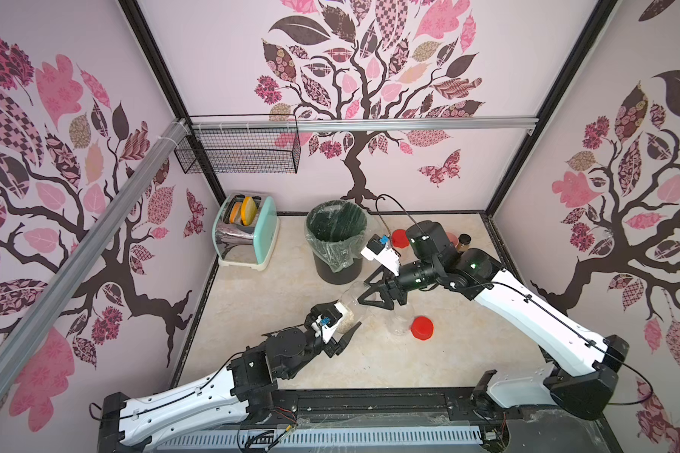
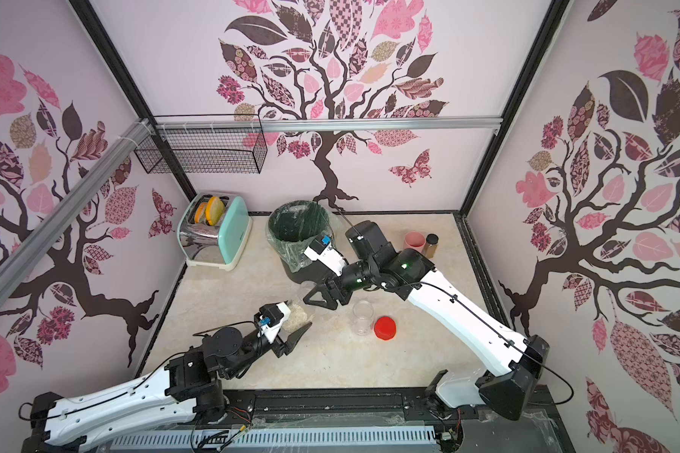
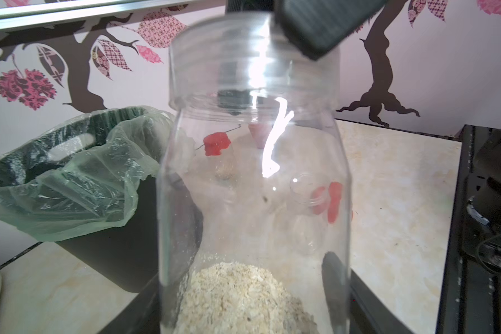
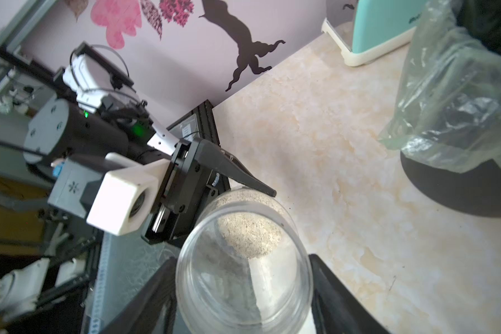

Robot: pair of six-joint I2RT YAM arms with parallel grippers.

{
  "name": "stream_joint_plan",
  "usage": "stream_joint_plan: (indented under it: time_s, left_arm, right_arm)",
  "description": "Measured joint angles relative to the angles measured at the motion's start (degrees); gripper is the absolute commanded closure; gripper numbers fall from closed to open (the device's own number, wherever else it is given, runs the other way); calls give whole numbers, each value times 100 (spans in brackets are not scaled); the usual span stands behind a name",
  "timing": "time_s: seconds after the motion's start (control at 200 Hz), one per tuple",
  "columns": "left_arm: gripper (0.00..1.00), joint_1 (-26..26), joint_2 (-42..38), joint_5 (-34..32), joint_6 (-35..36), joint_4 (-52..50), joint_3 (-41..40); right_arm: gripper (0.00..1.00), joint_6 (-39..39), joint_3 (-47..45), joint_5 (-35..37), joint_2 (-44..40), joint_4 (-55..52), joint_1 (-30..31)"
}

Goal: Empty expired oatmeal from jars
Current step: Unscrew the lid from the jar.

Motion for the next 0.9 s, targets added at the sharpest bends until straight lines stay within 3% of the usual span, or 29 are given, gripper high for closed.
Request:
stream_joint_plan:
  time_s: [0.155, 0.33, 0.435, 0.66, 0.9]
  left_arm:
    - [55, -13, 35, 101, -157, -55, 28]
    - [56, -2, -85, -85, -238, -31, -15]
    - [57, -2, -254, -254, -208, 103, -151]
    - [57, 2, -361, -621, -50, 501, -398]
    - [58, 2, -289, -748, -33, 654, -483]
  right_arm:
    - [1, -1010, -83, -144, -116, -166, -31]
    - [0, -933, 219, 28, 4, -452, -76]
    - [0, -323, 621, 378, 197, -544, -83]
    - [1, 1388, 581, 975, 4, -258, -98]
    - [0, 2059, 485, 1154, -7, -177, 181]
